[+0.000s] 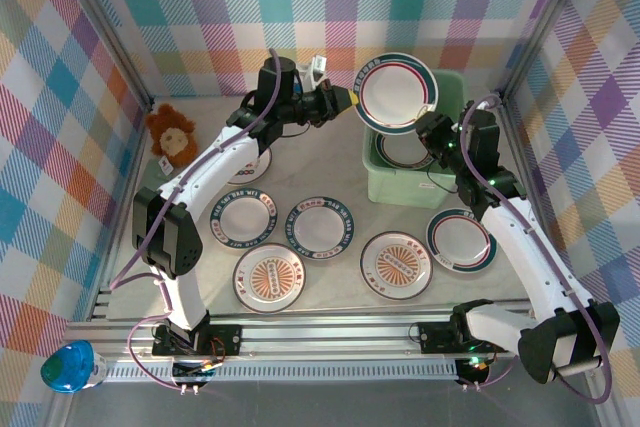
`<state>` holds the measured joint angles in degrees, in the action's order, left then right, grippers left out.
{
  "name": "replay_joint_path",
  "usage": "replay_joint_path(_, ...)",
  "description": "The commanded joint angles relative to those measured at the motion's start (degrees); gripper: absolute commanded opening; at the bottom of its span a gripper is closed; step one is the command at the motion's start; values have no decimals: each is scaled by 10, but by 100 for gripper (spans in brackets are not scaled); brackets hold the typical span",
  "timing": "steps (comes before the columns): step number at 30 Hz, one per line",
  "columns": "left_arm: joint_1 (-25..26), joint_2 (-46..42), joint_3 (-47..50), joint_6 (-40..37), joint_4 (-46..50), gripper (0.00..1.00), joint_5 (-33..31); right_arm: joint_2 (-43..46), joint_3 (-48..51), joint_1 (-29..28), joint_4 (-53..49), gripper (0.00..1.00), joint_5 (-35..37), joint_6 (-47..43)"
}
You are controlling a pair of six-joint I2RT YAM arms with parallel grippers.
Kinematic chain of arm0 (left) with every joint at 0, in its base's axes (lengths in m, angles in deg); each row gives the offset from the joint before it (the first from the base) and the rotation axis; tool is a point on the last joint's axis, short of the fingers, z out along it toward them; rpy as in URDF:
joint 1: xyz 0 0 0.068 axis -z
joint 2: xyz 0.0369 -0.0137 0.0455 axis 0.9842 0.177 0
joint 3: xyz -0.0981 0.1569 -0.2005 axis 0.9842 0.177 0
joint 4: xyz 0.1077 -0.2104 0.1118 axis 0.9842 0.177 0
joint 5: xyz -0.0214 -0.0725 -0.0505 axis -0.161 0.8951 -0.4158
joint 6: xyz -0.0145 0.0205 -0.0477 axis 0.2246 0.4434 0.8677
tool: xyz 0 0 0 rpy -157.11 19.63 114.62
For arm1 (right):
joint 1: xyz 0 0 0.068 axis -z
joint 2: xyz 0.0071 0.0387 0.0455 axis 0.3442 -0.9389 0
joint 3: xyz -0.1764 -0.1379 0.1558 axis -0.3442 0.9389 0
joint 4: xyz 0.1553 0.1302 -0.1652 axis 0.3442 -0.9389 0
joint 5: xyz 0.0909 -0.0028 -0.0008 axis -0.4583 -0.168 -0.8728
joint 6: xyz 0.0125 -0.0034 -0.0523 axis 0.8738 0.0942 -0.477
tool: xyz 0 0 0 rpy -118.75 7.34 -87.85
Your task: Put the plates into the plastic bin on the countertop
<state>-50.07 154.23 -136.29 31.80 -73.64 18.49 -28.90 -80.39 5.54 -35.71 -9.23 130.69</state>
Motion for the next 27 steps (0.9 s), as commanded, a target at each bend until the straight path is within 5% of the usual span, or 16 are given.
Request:
replay_joint_path(1,9,-28,-6,-3,-24,0,23,4,4,0,26,24,4,14)
replay_joint_path(16,11,-9,-25,-7,-11,2,45,6,18,1,41,1,13,52)
replay_joint_path(27,10,-12,-38,-22,18,54,18,49,20,1,18,0,62,82)
